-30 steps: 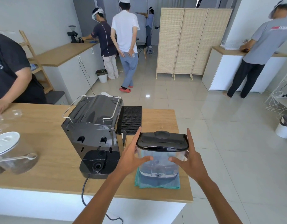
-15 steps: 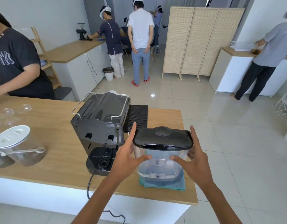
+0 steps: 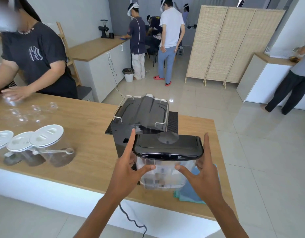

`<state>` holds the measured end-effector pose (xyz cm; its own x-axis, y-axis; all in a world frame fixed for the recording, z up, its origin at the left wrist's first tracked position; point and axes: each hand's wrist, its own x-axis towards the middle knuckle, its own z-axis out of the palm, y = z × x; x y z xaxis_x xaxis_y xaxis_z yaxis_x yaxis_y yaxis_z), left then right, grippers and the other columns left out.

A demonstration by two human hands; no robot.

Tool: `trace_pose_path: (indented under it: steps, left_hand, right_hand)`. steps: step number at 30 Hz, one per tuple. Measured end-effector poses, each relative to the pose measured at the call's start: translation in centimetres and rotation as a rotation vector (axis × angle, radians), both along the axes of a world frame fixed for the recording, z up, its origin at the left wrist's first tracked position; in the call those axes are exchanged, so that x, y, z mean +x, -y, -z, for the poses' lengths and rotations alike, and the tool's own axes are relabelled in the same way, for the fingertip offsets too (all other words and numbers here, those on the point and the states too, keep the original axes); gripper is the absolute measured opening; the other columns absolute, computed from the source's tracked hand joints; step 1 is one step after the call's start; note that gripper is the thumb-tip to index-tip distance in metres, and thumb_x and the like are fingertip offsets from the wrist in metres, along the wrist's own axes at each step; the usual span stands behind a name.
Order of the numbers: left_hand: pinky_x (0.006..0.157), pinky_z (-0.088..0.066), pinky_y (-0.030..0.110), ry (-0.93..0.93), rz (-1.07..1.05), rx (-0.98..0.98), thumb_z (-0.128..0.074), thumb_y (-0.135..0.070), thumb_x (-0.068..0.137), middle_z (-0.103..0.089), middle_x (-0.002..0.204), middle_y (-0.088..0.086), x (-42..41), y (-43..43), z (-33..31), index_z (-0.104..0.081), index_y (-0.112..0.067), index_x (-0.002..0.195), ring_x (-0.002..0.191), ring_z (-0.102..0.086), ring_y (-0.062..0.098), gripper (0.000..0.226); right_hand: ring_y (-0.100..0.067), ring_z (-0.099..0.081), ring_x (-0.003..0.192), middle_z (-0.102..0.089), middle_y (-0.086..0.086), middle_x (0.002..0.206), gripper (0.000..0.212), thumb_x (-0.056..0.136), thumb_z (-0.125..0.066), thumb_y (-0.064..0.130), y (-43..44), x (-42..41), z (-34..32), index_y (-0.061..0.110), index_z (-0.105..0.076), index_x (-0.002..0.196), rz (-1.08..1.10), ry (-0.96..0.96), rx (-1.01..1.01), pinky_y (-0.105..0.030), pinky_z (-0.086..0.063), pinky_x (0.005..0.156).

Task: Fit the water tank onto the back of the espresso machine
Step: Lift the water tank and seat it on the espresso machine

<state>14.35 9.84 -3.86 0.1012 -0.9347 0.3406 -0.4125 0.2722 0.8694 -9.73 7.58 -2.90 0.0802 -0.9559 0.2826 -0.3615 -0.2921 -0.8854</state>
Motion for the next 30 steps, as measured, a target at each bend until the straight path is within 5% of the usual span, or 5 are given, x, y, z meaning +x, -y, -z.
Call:
trace_pose_path:
  steps: [6, 13, 18, 22, 30]
  left_hand:
    - [0.056, -0.032, 0.032, -0.023, -0.021, -0.068, -0.083, -0.04, 0.079, -0.029, 0.066, 0.0, 4.0, 0.9, -0.2, -0.01, -0.041, 0.161, 0.059, -0.03, 0.013, 0.11]
    - [0.083, -0.045, 0.034, -0.069, 0.037, -0.053, -0.081, -0.05, 0.078, -0.046, 0.099, -0.003, 8.4, 2.9, 0.8, -0.006, -0.049, 0.159, 0.088, -0.049, 0.015, 0.11]
    - [0.068, -0.051, 0.046, -0.021, -0.016, -0.065, -0.082, -0.036, 0.082, -0.046, 0.077, 0.024, 9.8, 3.7, 0.3, -0.01, -0.043, 0.16, 0.068, -0.047, 0.032, 0.107]
    - [0.056, -0.032, 0.015, -0.002, 0.012, -0.117, -0.083, -0.032, 0.083, -0.03, 0.068, -0.002, 10.3, 4.3, 0.6, -0.012, -0.034, 0.162, 0.059, -0.033, 0.008, 0.106]
    - [0.057, -0.032, 0.014, -0.031, 0.017, -0.149, -0.077, -0.039, 0.085, -0.037, 0.067, -0.016, 10.3, 5.3, 2.0, -0.012, -0.045, 0.159, 0.059, -0.033, 0.005, 0.099]
  right_hand:
    - [-0.007, -0.061, 0.123, -0.061, 0.007, 0.142, 0.125, 0.068, -0.078, 0.052, 0.2, 5.1, -0.6, 0.045, 0.011, 0.157, 0.046, 0.007, 0.008, -0.027, -0.045, 0.107]
    - [0.009, -0.057, 0.118, -0.052, 0.05, 0.124, 0.124, 0.07, -0.078, 0.055, 0.9, 9.7, 0.1, 0.051, 0.014, 0.154, 0.094, 0.001, 0.019, -0.02, -0.04, 0.101]
    - [-0.013, -0.055, 0.13, -0.053, 0.012, 0.148, 0.122, 0.067, -0.074, 0.066, 1.2, 12.0, 0.0, 0.058, 0.016, 0.149, 0.164, -0.018, 0.028, -0.035, -0.042, 0.11]
    - [-0.017, -0.057, 0.13, -0.057, 0.007, 0.147, 0.123, 0.065, -0.073, 0.07, 1.4, 12.7, 0.0, 0.059, 0.016, 0.149, 0.198, -0.032, 0.027, -0.048, -0.045, 0.11]
    - [-0.018, -0.051, 0.137, -0.049, 0.006, 0.154, 0.121, 0.067, -0.07, 0.069, 2.2, 12.8, 0.7, 0.055, 0.015, 0.151, 0.211, -0.063, 0.018, -0.036, -0.039, 0.112]
